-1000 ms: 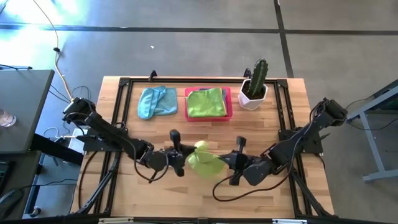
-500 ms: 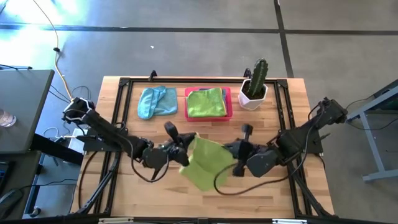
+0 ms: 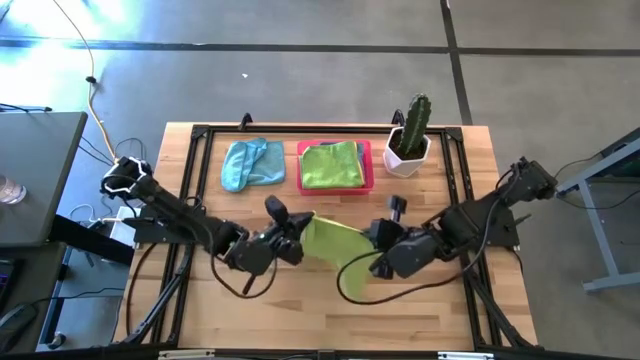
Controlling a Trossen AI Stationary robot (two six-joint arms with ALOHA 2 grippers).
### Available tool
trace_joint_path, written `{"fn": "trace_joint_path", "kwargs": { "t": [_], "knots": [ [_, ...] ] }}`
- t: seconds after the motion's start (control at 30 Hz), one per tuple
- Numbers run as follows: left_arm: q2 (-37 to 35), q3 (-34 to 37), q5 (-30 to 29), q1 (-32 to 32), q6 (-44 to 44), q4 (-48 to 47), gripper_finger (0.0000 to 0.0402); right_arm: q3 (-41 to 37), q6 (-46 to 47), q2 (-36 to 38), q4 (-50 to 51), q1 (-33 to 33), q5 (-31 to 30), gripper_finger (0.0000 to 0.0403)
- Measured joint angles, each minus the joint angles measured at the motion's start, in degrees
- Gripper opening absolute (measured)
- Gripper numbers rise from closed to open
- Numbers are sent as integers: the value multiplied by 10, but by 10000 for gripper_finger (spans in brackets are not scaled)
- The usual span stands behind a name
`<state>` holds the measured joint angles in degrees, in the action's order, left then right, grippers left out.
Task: Fold microfiber towels
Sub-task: Fold the light green microfiber cloth
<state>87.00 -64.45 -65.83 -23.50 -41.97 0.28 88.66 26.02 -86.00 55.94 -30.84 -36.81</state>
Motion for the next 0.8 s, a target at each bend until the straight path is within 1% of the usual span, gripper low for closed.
{"fn": "trace_joint_path", "kwargs": {
  "t": [0.13,0.2,0.4,0.5,0.6,0.67,0.73,0.8],
  "knots": [
    [0,0,35,33,-22,-20,0,0,-46,0,7,27,16,0],
    [0,0,38,50,-34,-23,0,0,-74,0,12,40,18,0],
    [0,0,1,86,-151,-18,0,0,-192,0,21,86,1,0],
    [0,0,-28,99,-163,-17,0,0,-220,0,20,106,-2,0],
    [0,0,-48,99,-160,-16,0,0,-221,0,19,115,-3,0],
    [0,0,-51,87,-139,-17,0,0,-210,0,20,113,0,0],
    [0,0,-49,70,-104,-25,0,0,-173,0,20,107,24,0],
    [0,0,-32,45,-50,-56,0,1,-120,-3,19,100,76,0]
  ]
}}
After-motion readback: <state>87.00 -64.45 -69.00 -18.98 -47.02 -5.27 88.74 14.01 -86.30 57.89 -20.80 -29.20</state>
